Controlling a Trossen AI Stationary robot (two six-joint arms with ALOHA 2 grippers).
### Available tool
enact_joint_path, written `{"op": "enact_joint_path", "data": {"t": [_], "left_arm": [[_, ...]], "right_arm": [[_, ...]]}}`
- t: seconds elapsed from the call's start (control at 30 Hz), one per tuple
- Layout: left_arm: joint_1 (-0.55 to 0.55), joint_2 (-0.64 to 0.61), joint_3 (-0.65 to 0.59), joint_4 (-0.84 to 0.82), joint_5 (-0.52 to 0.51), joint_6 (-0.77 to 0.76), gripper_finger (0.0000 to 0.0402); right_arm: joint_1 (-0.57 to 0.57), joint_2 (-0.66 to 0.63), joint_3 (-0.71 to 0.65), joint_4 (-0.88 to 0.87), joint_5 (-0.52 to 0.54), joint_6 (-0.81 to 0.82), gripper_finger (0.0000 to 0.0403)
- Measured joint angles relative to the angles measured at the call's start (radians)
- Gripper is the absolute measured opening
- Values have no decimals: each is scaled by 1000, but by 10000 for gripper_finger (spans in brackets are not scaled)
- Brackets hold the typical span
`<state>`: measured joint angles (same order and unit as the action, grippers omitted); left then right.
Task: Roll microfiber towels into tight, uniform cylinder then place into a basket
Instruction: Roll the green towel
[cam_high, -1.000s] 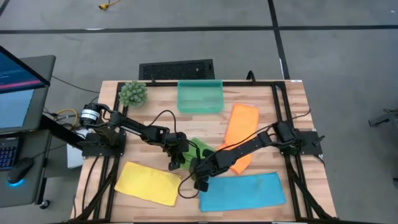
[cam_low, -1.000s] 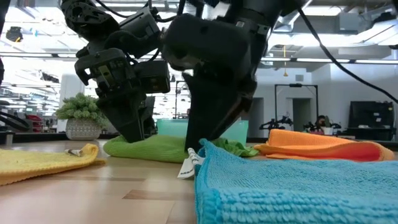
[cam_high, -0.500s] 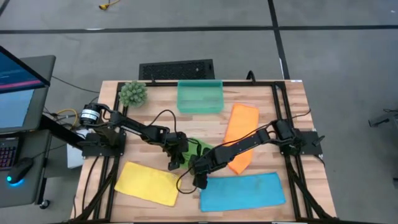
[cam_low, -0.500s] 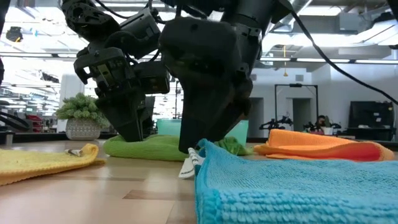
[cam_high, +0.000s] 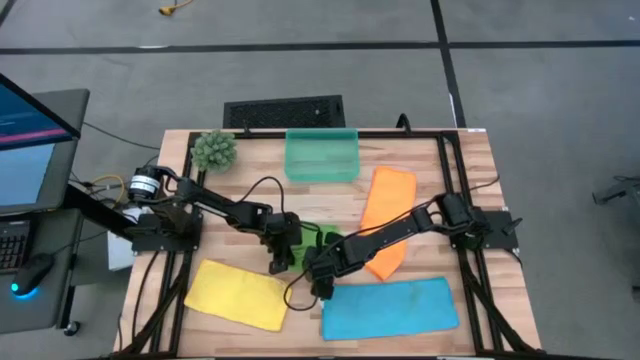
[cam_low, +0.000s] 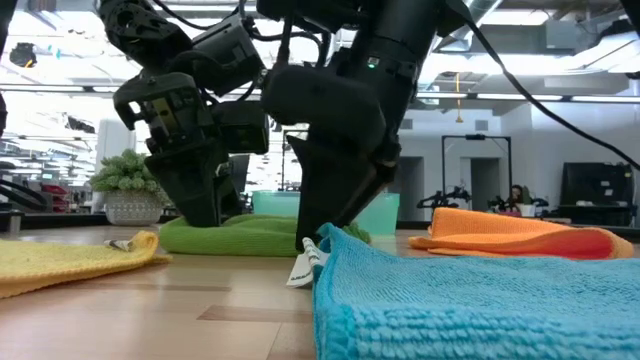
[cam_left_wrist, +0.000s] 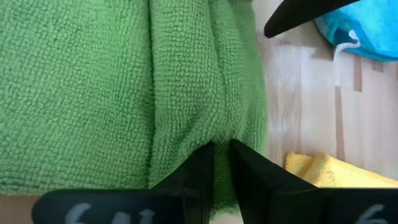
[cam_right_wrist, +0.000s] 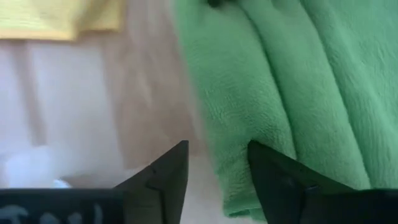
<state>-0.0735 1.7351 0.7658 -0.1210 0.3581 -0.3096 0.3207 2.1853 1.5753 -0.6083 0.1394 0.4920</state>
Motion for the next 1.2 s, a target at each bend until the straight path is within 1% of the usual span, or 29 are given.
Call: {"op": "enact_joint_path", "data": {"t": [0.13, 0.47, 0.73, 0.87, 1.0, 1.13, 1.2], "left_arm": [[11, 0, 0, -8, 4, 0, 51], [17, 0, 0, -10, 4, 7, 51], [17, 0, 0, -10, 3, 10, 51], [17, 0, 0, -10, 1, 10, 51], [18, 0, 0, -10, 1, 10, 51], [18, 0, 0, -10, 0, 10, 51], [18, 0, 0, -10, 0, 10, 51]], "right_arm": [[16, 0, 47, 0, -6, -69, 175], [38, -3, 139, -147, -8, -94, 154], [27, -3, 141, -232, 1, -103, 143], [16, -5, 141, -221, 23, -129, 134], [5, -5, 137, -213, 23, -152, 129], [-7, -4, 110, -178, 11, -136, 135], [-16, -4, 108, -165, -34, -135, 146]]}}
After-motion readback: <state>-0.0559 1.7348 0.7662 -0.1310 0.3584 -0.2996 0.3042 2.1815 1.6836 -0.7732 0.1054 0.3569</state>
